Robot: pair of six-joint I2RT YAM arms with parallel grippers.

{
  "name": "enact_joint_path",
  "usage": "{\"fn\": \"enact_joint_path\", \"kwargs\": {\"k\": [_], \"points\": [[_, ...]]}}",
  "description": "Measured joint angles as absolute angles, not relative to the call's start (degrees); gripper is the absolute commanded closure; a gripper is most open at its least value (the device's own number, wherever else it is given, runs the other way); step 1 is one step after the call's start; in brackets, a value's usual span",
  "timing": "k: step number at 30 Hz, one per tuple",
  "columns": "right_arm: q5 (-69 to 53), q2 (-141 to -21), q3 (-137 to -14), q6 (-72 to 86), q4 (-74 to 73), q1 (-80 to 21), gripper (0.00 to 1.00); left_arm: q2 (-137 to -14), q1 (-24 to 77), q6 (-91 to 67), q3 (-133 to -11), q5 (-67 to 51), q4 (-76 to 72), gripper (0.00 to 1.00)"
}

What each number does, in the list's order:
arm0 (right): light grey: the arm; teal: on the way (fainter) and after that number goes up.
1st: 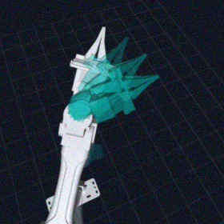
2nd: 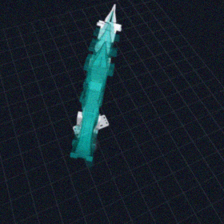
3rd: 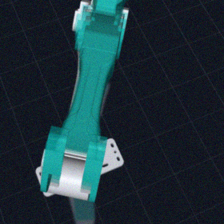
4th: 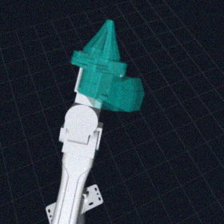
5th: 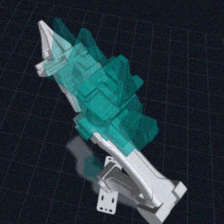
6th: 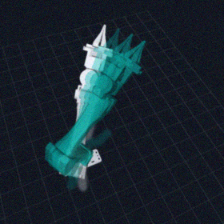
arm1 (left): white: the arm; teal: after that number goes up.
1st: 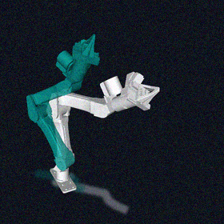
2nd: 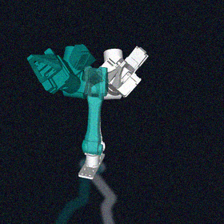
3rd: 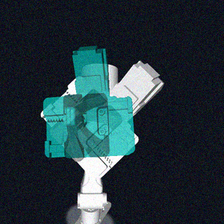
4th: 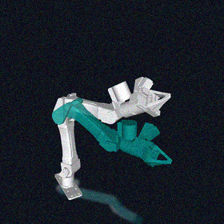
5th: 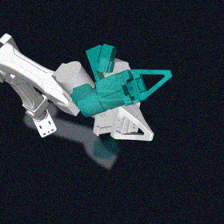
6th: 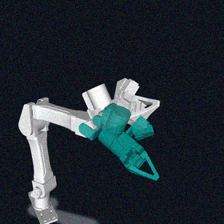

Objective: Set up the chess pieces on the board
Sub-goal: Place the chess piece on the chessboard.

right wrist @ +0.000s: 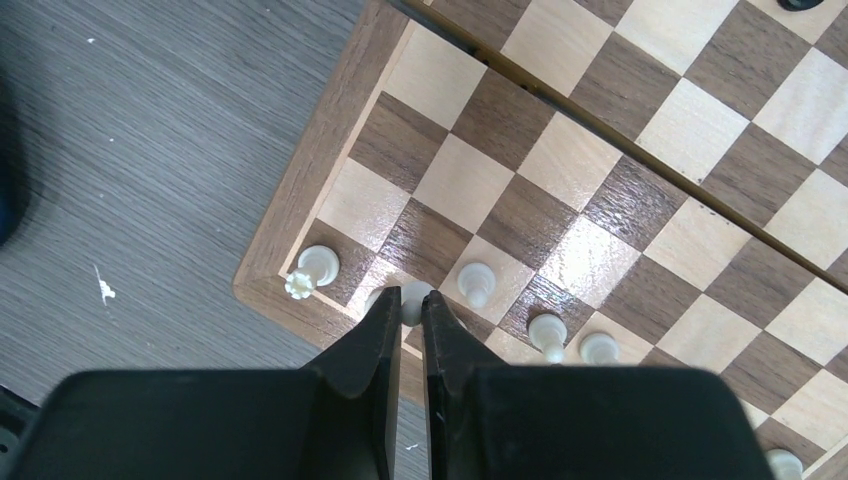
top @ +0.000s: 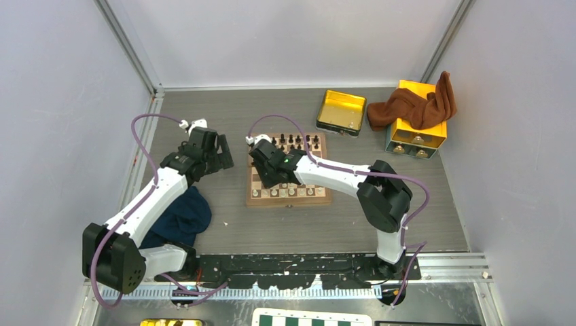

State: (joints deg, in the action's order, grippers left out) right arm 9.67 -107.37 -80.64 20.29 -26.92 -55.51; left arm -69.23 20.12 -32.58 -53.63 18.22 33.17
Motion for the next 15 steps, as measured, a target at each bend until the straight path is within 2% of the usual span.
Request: {"fn": "enact_joint_path", "kwargs": {"k": [15], "points": [[8.5, -107.4, -80.8, 20.1, -26.0, -55.5, 0.99, -69.2, 20.1, -32.6, -52.9, 18.2, 33.1, 0.01]]}}
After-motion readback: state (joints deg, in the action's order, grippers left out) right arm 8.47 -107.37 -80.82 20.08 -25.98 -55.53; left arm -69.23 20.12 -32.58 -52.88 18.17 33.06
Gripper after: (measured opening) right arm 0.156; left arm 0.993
